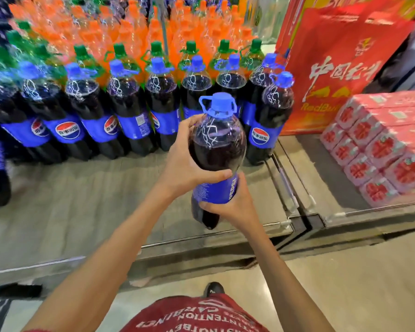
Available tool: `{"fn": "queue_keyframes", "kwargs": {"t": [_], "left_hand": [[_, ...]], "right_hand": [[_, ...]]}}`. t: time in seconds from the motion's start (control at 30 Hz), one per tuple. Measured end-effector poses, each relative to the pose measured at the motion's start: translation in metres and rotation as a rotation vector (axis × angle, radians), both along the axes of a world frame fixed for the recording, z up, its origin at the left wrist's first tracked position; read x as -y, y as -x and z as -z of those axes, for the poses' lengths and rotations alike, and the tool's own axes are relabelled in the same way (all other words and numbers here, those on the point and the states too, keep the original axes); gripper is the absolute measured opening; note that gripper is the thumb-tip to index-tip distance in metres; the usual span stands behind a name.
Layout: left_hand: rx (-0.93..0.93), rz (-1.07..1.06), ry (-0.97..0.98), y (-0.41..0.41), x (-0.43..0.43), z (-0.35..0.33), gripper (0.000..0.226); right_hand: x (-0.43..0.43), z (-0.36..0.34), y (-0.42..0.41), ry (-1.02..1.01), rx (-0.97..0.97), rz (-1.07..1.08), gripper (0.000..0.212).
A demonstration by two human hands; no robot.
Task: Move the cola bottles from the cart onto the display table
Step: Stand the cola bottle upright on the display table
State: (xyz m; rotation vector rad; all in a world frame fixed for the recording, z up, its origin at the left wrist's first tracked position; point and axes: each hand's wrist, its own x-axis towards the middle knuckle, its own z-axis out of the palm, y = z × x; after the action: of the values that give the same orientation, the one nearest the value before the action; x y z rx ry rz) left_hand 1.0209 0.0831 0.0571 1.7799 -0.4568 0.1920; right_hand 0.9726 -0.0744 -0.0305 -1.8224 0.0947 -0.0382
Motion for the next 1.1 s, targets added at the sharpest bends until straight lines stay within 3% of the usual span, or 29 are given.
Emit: {"fn": "queue_keyframes", "kwargs": {"t": [0.27,0.4,0.73,1.1], "left_hand": [[0.016,-0.139,-0.006,-0.073,0.048,0.011,0.103],[-0.001,-0.149,-0.046,-0.103,0.062,0.017,0.101],[-0.079,-0.082,-0.21,-0.158,0.064,0.031,0.107],[-0.075,-0.037,-0.259,-0.196,0.057,0.037,0.103]], "right_hand": [[0.037,0.027,-0.08,0.001,0.065,-0.016,0.1],[0.042,0.031,-0.101,0.11,0.124,0.01,0.093],[0.043,0.051,-0.157,0.101,0.036,0.234,0.109],[0.036,0.066,-0.186,0.242,0.062,0.38,0.099]]}}
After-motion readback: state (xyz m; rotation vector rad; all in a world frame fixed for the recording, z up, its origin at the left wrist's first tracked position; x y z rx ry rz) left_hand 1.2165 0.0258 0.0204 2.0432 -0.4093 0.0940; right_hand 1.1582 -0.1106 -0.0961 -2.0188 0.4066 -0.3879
